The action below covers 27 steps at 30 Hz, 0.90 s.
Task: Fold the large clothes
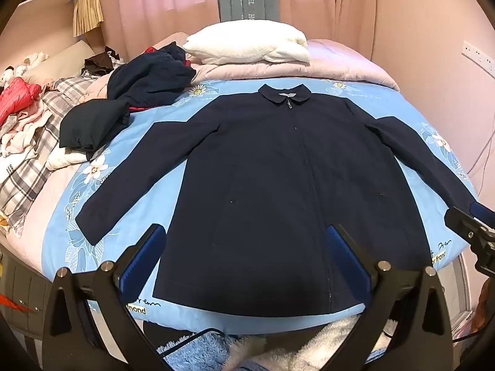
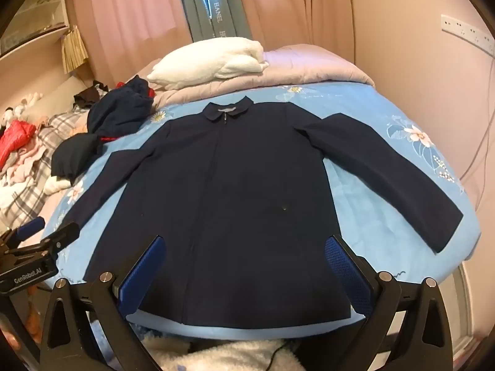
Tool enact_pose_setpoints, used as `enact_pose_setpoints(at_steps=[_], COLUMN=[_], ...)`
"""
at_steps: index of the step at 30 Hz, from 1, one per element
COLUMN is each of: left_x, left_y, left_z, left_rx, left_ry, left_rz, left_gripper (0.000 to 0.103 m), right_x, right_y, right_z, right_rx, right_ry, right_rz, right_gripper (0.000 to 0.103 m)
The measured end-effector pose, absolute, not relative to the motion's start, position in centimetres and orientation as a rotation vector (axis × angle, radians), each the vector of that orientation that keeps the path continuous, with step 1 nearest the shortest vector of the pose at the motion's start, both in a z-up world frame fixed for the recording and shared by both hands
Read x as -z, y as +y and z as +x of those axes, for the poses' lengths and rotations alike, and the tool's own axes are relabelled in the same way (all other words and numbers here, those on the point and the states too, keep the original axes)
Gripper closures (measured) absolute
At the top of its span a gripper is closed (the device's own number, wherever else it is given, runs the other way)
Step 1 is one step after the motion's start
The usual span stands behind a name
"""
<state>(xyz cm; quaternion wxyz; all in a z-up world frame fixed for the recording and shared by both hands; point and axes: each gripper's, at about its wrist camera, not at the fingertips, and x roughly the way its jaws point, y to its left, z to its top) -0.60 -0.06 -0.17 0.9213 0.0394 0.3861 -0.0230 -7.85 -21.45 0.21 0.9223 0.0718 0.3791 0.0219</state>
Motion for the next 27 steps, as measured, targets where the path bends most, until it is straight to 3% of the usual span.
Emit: enact_pose_setpoints(at_steps=[27], left_x=[-0.06], left_y=[-0.6], left_z=[-0.19], left_rx=[0.046], left_ry=[0.8], left_rz=[0.093], left_gripper=[0.0], right_x=[0.03], right_y=[-21.48], right_z=[-7.7], right_rx=[-0.047], right_ry=[0.783], right_rz=[0.149], right_gripper=[0.001])
